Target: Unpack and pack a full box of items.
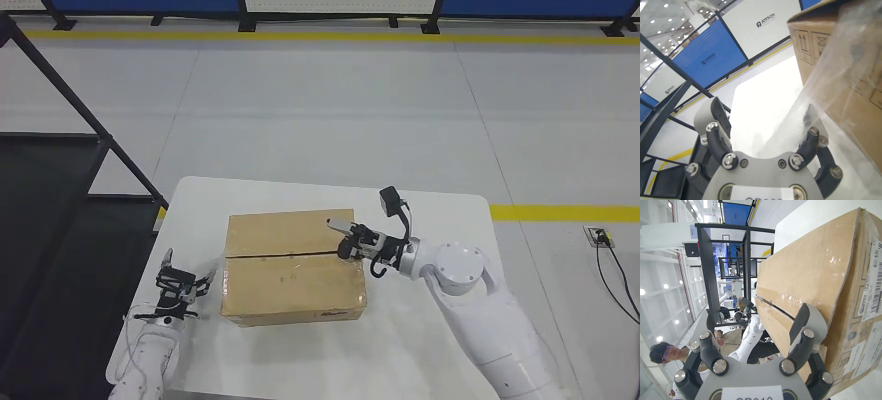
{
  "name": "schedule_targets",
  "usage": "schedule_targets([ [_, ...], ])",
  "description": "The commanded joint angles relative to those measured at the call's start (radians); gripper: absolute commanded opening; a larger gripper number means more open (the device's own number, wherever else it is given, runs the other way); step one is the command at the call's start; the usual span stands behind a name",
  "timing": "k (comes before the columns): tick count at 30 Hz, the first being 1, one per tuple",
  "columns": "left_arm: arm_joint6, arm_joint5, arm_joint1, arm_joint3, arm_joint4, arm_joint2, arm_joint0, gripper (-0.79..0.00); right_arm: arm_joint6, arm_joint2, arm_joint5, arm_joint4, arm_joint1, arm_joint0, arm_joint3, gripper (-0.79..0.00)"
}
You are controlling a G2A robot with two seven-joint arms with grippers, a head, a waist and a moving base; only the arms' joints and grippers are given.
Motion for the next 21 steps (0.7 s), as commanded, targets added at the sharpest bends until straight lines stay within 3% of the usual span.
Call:
schedule_targets([
  [1,-0.005,0.027,-0.005,0.001,-0.041,-0.002,-0.007,0.0,0.001,-0.004,0.003,0.0,0.0,0.004,0.002,0.0],
  [12,0.036,0.089,-0.013,-0.065,-0.18,-0.042,-0.017,0.0,0.005,-0.021,0.0,0.0,-0.003,0.024,0.018,0.0],
  [21,0.118,0.144,-0.013,-0.187,-0.181,-0.067,0.043,0.0,0.001,-0.021,-0.005,0.004,-0.001,0.02,0.015,0.0],
])
